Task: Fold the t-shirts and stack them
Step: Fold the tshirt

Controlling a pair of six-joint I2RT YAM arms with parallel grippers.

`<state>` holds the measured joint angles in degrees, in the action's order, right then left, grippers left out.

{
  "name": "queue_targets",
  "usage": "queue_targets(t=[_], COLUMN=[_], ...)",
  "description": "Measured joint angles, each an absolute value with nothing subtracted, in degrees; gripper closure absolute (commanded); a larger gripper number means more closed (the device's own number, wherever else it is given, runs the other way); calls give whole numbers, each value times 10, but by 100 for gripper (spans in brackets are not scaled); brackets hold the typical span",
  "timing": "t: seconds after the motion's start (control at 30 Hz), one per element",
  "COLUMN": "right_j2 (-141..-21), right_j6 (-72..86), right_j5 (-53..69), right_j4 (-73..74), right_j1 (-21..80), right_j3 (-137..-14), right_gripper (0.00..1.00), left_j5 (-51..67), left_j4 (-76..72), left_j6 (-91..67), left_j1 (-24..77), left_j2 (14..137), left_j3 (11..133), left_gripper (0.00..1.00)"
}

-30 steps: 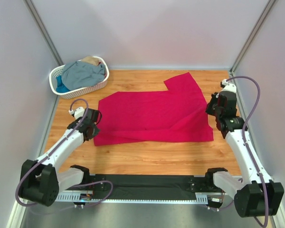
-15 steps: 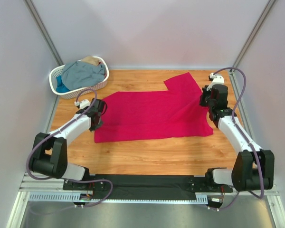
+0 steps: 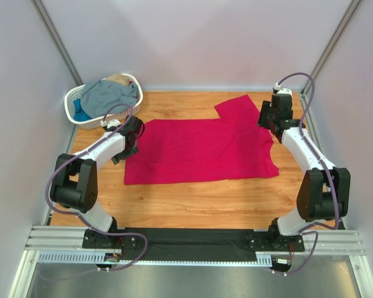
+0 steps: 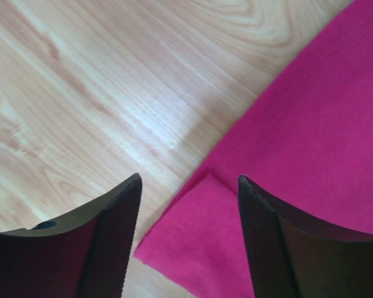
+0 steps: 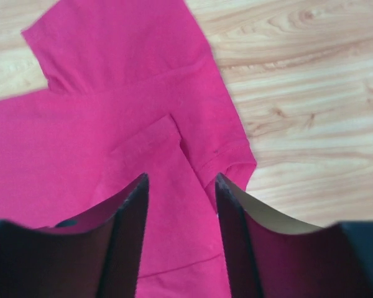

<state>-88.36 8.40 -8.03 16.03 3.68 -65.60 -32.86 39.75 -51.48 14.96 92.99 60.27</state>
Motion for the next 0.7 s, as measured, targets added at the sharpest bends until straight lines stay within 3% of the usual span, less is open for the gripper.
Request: queue_targets(t=[0.17,0.37,0.7], right_j2=[-876,-825,-817], right_j6=[175,256,299], right_j5=[-120,-122,-82], right_j4=[288,377,362], right_j1=[27,-6,-36], right_j3=[-697,-580,-491], right_gripper=[47,48,63], left_j5=[-329,-225,-127], left_j4=[427,380,300], left_j6=[-500,-444,-421], left_j1=[150,154,155], left_j2=[909,808,775], left_j3=[609,532,434], left_gripper=[30,39,38])
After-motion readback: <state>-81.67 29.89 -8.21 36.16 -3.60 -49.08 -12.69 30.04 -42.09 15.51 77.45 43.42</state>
